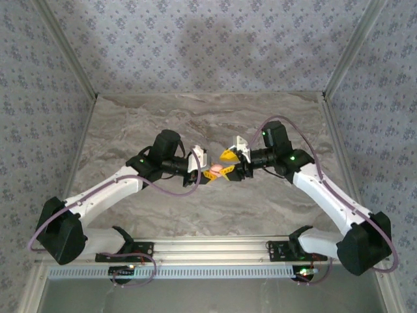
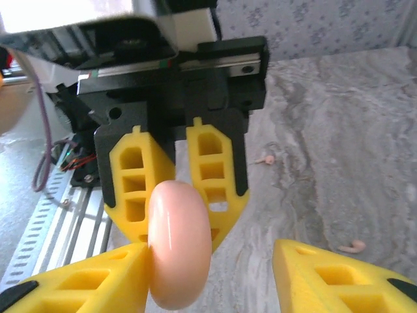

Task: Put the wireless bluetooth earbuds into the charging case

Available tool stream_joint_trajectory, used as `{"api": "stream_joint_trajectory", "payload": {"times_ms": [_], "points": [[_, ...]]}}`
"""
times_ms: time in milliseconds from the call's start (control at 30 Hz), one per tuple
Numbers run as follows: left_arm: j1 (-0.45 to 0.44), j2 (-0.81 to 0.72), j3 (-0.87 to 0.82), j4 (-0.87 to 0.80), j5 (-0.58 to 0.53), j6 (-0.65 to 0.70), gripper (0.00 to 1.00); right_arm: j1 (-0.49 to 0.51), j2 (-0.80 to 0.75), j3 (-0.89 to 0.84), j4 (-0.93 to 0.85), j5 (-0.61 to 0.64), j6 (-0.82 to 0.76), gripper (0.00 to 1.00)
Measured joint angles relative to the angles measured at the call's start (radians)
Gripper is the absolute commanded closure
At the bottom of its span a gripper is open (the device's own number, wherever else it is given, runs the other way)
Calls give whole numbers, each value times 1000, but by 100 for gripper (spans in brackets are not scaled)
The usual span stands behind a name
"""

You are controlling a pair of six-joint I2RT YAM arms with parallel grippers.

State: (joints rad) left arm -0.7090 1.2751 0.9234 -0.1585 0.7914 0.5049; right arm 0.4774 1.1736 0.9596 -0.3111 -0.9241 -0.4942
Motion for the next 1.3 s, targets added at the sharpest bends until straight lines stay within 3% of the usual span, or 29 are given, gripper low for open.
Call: {"api": "stream_joint_trajectory", "payload": {"times_ms": [433, 833, 1100, 1300], "points": [[-11, -4, -6, 5, -24, -1, 91, -16, -27, -14, 70, 105, 75, 43], [76, -28, -224, 257, -53, -181, 91, -59, -77, 4, 79, 126, 277, 34], [149, -31, -336, 403, -188, -381, 92, -31, 95, 180, -104, 321, 537, 47], [221, -83, -380, 446, -253, -472, 92, 3, 314, 324, -230, 423, 765, 49]]}}
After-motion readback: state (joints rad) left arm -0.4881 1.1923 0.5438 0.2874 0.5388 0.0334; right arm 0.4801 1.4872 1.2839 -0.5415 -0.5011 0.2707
